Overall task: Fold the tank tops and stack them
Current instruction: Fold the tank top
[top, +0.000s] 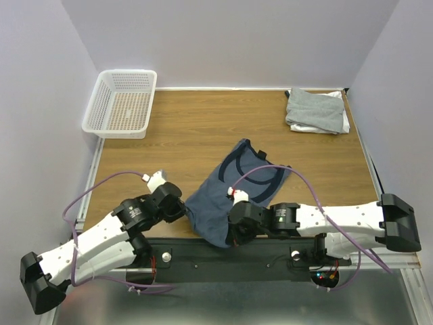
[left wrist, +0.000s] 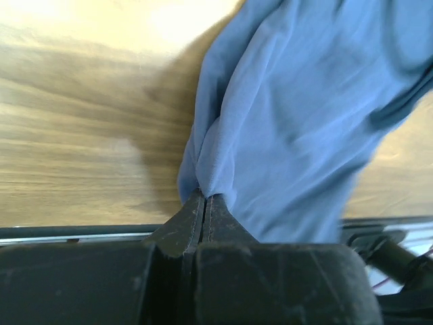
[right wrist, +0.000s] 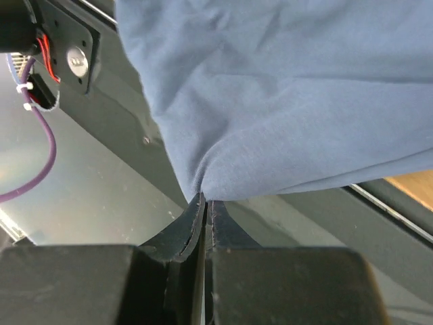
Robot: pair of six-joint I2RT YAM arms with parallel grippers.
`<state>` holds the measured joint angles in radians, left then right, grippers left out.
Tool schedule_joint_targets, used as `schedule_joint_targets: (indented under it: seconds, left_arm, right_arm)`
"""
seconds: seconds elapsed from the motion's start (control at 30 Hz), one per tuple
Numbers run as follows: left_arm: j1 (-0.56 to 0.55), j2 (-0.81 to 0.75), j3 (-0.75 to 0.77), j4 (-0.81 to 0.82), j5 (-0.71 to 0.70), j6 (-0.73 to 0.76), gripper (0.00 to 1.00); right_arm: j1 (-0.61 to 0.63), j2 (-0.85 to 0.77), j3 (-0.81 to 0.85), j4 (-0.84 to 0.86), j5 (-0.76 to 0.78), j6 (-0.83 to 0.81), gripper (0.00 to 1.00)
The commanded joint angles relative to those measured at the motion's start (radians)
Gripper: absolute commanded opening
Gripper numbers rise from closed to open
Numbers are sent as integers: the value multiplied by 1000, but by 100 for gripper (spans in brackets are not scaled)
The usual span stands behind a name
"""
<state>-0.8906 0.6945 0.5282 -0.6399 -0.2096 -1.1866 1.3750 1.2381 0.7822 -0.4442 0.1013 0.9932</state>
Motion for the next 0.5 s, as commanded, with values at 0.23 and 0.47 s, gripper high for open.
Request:
schedule_joint_targets:
  seconds: [0.23, 0.47]
  left_arm:
    - [41, 98, 249, 6, -272, 79, 0]
    - [197, 252, 384, 207, -159, 269, 0]
  right_arm:
    - [9, 87, 183, 33, 47, -123, 0]
    - [-25, 57, 224, 16, 110, -126, 0]
